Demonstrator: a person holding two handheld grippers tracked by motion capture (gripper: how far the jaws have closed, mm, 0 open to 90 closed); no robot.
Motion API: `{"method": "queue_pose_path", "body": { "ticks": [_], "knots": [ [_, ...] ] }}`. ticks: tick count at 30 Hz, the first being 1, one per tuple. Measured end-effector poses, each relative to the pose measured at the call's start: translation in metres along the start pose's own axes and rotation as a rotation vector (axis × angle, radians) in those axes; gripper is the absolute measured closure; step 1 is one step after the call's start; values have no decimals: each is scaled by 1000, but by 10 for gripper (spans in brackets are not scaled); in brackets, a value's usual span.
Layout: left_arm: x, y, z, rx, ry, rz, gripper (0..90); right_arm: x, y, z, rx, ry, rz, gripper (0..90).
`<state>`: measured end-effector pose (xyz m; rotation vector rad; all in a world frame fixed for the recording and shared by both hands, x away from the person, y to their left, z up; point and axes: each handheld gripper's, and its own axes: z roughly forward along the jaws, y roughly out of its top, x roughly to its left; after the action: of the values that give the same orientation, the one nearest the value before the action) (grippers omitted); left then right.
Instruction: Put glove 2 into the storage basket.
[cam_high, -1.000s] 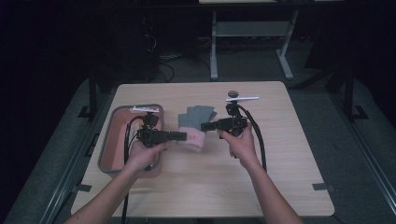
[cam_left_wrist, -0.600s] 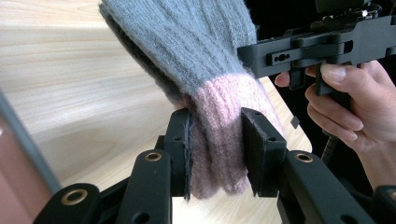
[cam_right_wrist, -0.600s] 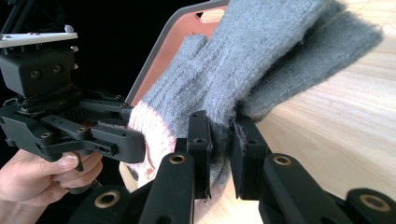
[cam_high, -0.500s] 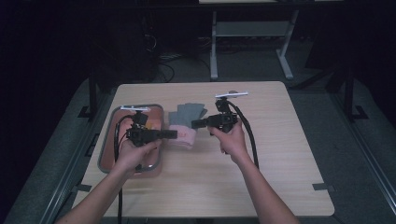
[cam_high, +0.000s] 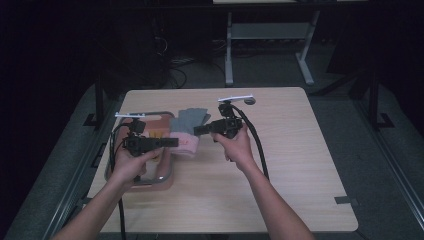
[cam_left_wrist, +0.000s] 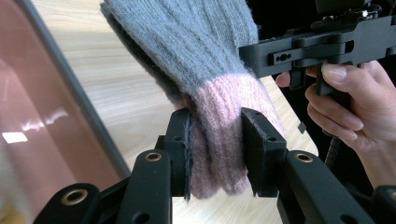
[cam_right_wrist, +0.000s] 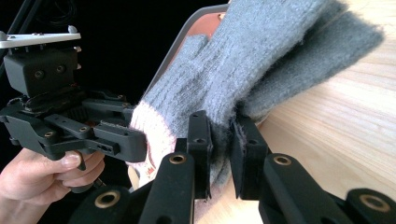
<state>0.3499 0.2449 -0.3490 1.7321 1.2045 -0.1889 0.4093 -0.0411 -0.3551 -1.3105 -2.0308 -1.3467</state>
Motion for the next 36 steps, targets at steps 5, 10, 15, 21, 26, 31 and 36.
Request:
{"method": "queue_pose_path", "body": {
  "ticks": [5, 10, 15, 21, 26, 31, 36],
  "knots": [
    [4, -1, -8, -10, 9, -10, 651, 4, 3, 8, 4, 9, -9, 791],
    [7, -1, -15, -17, 14, -13, 652, 9, 7, 14, 13, 16, -16, 791],
    [12, -3, -21, -23, 17, -18, 651, 13, 10, 21, 22, 14, -23, 791],
    [16, -4, -29, -30, 28, -26, 651, 17, 13, 30, 33, 21, -30, 791],
    [21, -6, -35, -31, 37, -30, 651, 20, 15, 38, 44, 22, -38, 790],
    [23, -7, -39, -40, 43, -36, 651, 23, 17, 43, 50, 25, -40, 790],
    [27, -8, -43, -43, 49, -40, 651, 26, 19, 49, 59, 24, -48, 789]
  ]
}}
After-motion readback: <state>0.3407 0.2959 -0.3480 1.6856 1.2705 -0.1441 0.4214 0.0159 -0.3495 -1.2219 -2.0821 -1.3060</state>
